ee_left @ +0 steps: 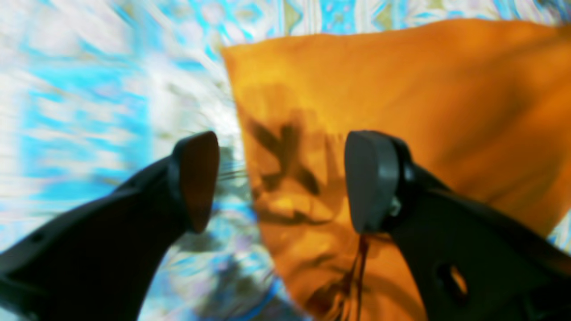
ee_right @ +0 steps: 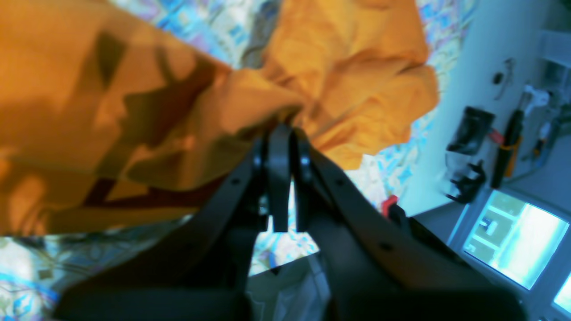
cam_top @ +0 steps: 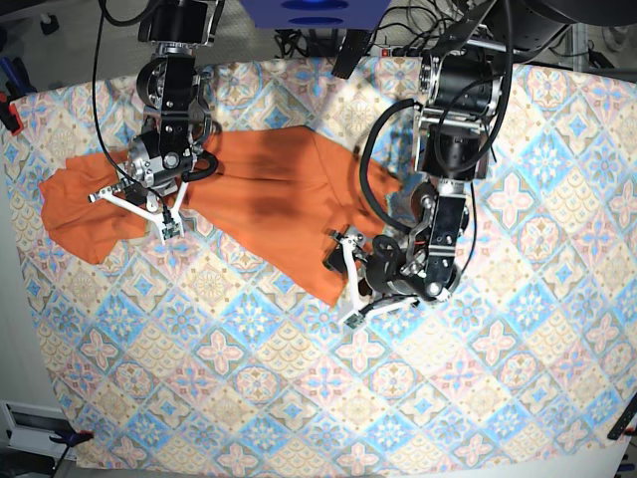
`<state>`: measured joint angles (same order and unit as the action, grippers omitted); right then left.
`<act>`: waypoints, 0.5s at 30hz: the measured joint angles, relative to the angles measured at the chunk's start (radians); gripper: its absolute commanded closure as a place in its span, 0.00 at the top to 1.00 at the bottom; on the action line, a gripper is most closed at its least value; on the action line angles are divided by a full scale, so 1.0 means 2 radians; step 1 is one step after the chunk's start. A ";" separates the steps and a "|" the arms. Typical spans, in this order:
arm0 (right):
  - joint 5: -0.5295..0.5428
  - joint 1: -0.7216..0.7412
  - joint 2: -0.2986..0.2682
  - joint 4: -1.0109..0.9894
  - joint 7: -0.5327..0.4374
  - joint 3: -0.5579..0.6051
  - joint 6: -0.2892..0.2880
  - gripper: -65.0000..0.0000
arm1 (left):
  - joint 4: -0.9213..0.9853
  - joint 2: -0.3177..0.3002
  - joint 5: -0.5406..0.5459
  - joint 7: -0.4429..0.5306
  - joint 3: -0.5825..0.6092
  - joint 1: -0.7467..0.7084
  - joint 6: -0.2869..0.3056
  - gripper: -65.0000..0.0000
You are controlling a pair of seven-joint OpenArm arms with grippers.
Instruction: Fold the T-shirt properly
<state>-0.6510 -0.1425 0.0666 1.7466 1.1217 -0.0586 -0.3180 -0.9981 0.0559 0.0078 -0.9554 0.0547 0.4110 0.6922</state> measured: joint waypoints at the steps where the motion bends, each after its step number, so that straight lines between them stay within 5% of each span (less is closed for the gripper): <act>1: 0.000 0.000 0.000 -0.003 0.000 0.000 0.001 0.00 | 0.029 0.000 0.004 0.009 -0.005 0.009 0.003 0.67; 15: -0.002 -0.001 0.000 -0.009 0.001 0.000 0.001 0.00 | 0.082 0.011 -0.003 0.093 -0.008 0.033 0.002 0.67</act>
<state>-0.6556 -0.1440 0.0662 1.7294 1.1229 -0.0593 -0.3168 -0.8337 0.0772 0.0025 -0.7700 0.0380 0.4763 0.6952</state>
